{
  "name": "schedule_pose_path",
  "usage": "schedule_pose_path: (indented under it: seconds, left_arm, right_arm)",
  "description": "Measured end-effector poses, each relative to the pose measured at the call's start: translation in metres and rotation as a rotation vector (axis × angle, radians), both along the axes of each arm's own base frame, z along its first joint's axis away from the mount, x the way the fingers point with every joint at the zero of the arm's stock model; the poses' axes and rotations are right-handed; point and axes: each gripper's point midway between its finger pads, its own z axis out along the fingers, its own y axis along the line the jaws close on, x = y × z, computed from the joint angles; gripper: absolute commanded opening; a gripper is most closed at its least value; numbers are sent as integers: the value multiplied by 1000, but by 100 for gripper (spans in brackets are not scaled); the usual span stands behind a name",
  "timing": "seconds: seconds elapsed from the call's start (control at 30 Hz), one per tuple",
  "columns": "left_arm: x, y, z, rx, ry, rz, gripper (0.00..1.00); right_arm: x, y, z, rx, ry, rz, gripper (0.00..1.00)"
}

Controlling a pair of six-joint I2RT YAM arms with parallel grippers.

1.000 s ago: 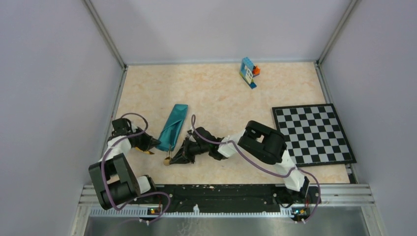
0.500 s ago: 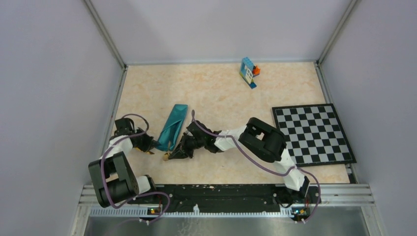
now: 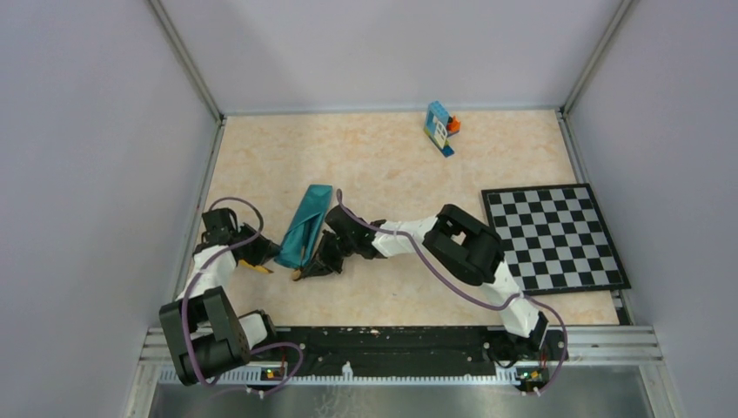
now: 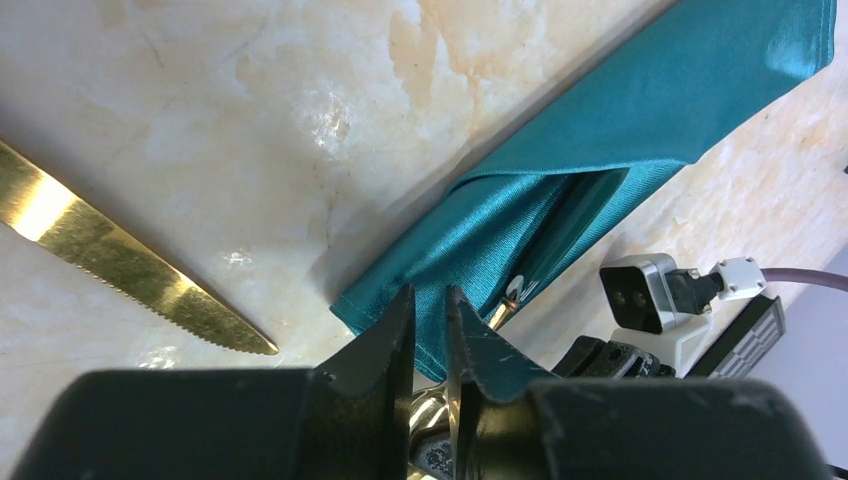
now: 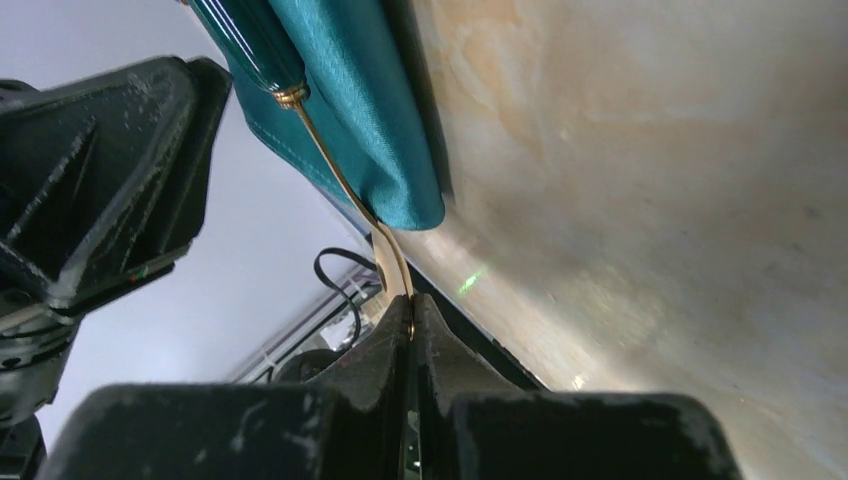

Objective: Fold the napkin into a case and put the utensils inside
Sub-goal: Insert the spoon into the folded napkin.

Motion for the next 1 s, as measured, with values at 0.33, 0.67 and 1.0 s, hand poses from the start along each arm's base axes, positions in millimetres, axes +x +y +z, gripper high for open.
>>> schedule_pose_path:
  seconds: [0.33, 0.67, 1.0]
  left_arm:
    - [-16, -16, -17, -73, 59, 16, 23]
    - [-14, -18, -21, -72, 84, 22, 21]
    - [-11, -21, -22, -69, 81, 3, 20]
  right_arm:
    - [11, -3, -3, -32, -7, -5, 0]
    - [40, -5, -3, -22, -12, -54, 0]
    - [60, 4, -4, -16, -36, -96, 0]
